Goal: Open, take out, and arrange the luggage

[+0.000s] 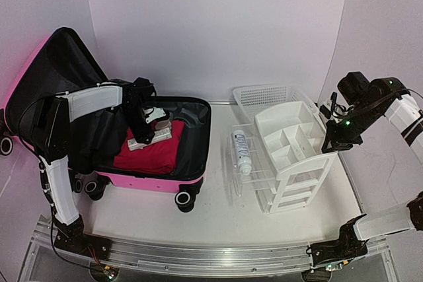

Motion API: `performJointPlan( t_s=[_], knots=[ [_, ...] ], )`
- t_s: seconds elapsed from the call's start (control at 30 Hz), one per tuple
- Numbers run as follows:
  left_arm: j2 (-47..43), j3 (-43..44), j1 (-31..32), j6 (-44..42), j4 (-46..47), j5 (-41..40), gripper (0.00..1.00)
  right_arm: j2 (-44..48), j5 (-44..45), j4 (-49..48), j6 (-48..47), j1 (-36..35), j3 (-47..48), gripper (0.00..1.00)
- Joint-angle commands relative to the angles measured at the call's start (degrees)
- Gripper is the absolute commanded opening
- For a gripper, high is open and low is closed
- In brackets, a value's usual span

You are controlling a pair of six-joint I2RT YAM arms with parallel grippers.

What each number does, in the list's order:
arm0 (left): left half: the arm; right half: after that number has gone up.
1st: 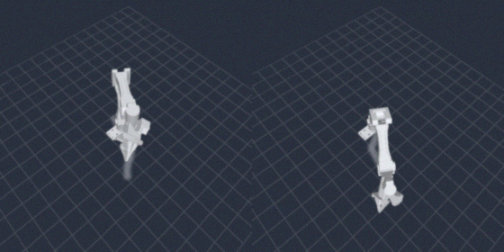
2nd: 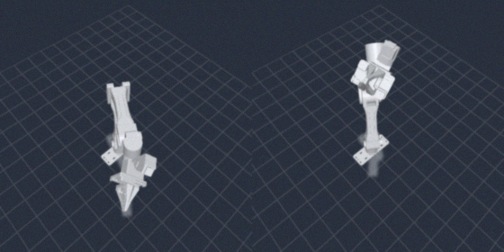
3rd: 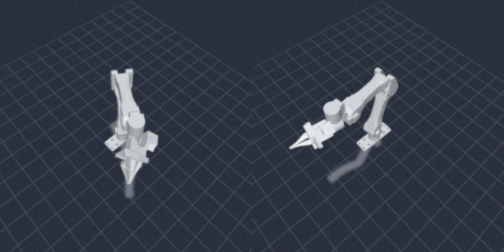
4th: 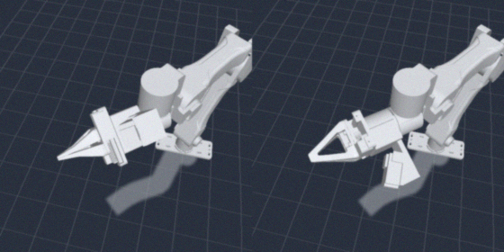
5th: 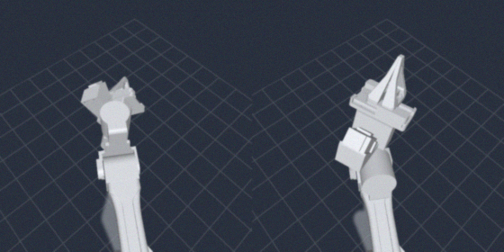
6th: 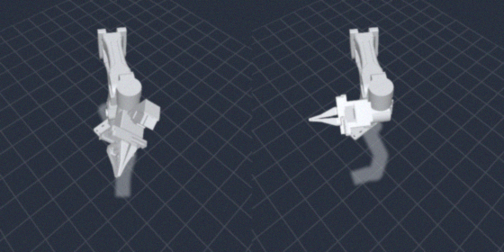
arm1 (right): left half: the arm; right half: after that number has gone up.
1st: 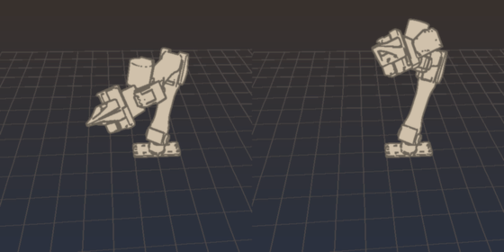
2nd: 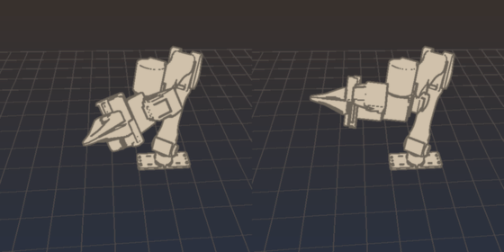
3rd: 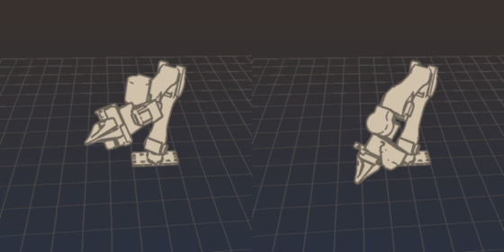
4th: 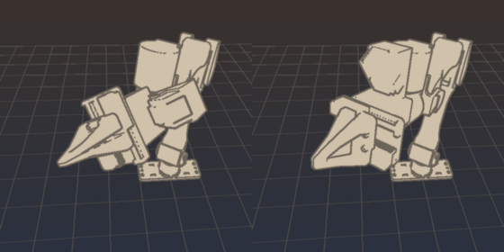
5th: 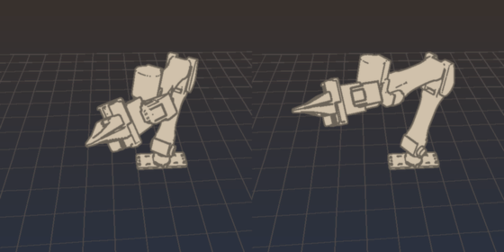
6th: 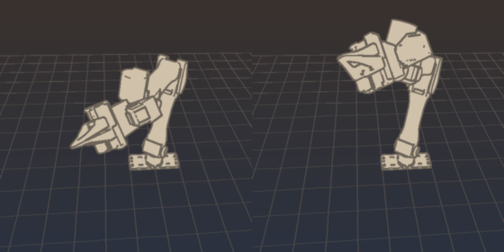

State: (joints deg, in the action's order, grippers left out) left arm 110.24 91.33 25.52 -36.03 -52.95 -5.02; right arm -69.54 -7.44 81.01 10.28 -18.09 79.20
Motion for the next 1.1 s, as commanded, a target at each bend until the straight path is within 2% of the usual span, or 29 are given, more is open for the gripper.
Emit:
performJointPlan(
  t_s=[0.0, 0.27, 0.4, 0.8, 0.93, 1.07],
  knots=[
    [1.3, 2.7, 0.1, -2.0, -0.2, 4.5, 0.65, 2.1, -0.5, -2.9, -0.8, -0.2, 2.8, 0.00],
    [1.4, 1.2, 0.1, -2.2, -0.3, 7.3, 0.64, 1.6, -0.8, -2.9, -0.8, -0.2, 3.2, 0.00],
    [1.1, 1.9, 0.1, -1.1, -0.4, 6.8, 0.51, 1.3, -1.3, -2.8, -0.5, -0.2, 3.4, 0.00],
    [-2.0, 1.3, 0.2, -0.2, -0.6, 7.9, 0.31, 1.7, -1.4, -2.8, -0.4, -0.2, 3.4, 0.00],
    [-4.4, 2.3, 0.1, 2.4, -0.7, 8.0, 0.30, 1.7, -1.5, -2.8, -0.3, -0.2, 3.6, 0.00],
    [-9.6, 5.2, 0.1, 9.3, -0.8, 10.8, 0.29, 1.7, -1.5, -2.8, -0.2, -0.2, 3.7, 0.00]
  ],
)
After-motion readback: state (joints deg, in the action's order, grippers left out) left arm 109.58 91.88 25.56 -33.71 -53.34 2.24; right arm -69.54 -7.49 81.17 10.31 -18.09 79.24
